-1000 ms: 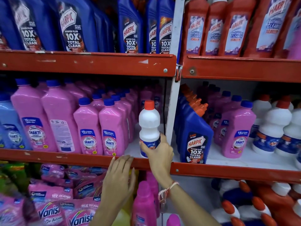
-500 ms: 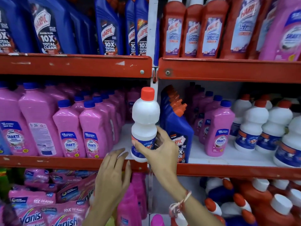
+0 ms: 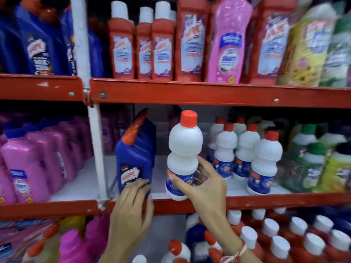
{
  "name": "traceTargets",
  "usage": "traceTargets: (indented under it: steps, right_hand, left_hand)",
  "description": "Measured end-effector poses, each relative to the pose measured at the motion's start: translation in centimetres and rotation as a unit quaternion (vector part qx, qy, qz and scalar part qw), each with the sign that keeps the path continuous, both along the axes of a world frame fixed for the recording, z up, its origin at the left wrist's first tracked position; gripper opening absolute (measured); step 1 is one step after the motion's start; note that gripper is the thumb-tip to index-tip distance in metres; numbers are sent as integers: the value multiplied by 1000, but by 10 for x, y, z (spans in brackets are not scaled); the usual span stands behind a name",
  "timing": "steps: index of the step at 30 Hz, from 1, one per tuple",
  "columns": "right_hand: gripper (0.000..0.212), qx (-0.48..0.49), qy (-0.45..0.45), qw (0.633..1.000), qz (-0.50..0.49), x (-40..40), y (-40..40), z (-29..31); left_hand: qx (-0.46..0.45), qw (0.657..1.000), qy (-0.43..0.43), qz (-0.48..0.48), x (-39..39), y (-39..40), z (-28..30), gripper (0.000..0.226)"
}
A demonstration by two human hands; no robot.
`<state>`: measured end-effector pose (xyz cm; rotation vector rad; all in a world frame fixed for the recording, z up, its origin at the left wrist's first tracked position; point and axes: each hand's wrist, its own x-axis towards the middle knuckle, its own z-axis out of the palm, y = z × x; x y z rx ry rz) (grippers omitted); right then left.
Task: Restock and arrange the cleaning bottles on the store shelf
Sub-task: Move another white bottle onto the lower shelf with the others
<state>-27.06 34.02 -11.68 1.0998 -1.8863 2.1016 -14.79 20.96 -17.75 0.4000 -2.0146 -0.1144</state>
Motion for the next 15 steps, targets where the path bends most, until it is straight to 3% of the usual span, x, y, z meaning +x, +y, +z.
traceTargets:
  steps: [7,12,15]
  right_hand:
    - [58,25,15,999,-43,-78,69,-11]
    - [53,51,21,996,-64,-118,89,-21]
    - [53,58,10,996,-73,-135,90,-25]
  left_hand:
    - [32,996,-78,-24,-67,67,-6,41]
    - [32,993,-111,9,-90,91,-16,42]
    - [24,990,-134,32,-91,98,-23,54]
